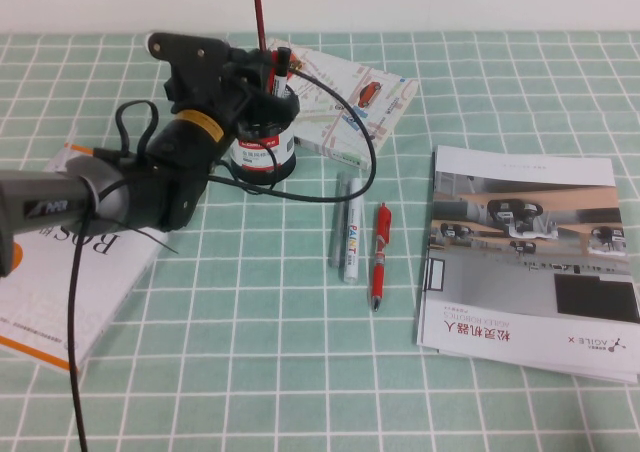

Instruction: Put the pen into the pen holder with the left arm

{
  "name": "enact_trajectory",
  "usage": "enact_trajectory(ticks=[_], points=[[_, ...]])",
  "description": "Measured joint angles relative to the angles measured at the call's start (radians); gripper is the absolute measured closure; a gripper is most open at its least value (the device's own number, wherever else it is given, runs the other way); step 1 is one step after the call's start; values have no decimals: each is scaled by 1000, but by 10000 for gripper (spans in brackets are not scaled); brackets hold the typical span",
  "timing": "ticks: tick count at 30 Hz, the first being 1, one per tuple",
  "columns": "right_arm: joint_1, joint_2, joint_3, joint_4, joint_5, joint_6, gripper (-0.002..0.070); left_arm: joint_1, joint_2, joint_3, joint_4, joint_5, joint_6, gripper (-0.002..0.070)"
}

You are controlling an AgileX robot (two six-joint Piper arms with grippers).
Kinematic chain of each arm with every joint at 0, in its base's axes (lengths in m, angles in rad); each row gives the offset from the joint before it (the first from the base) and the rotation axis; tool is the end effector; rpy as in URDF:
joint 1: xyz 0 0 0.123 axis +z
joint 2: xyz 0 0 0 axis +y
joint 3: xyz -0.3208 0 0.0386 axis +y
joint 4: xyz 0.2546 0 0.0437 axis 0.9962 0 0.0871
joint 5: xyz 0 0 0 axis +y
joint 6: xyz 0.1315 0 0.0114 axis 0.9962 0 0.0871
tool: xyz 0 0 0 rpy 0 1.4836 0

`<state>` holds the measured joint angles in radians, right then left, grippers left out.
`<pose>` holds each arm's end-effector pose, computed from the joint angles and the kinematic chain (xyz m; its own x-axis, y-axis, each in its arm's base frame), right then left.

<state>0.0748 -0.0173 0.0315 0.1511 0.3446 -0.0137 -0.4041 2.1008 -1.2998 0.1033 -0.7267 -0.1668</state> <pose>0.0602 0.0113 0.1611 -0.2777 0.1077 -0.9546 -0.0886 0.9866 0.1371 0.4890 -0.2190 0.2291 -0.0313 -0.0836 -0.9960 0.4543 0.8864 -0.0887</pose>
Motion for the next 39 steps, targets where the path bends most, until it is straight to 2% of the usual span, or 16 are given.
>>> enact_trajectory(ticks=[14, 17, 23, 25, 29, 33, 37, 39], points=[[0, 0, 0, 0, 0, 0, 696, 0, 12, -15, 120, 60, 6, 650], [0, 0, 0, 0, 0, 0, 696, 0, 17, -15, 123, 86, 6, 603], [0, 0, 0, 0, 0, 0, 696, 0, 17, -15, 123, 108, 6, 400], [0, 0, 0, 0, 0, 0, 696, 0, 4, -15, 123, 146, 6, 370], [0, 0, 0, 0, 0, 0, 696, 0, -59, -15, 123, 262, 13, 354], [0, 0, 0, 0, 0, 0, 696, -7, -166, -4, 123, 381, 15, 389], [0, 0, 0, 0, 0, 0, 696, -40, -311, 87, 121, 386, 17, 564], [0, 0, 0, 0, 0, 0, 696, -62, -381, 152, 123, 355, 22, 629]])
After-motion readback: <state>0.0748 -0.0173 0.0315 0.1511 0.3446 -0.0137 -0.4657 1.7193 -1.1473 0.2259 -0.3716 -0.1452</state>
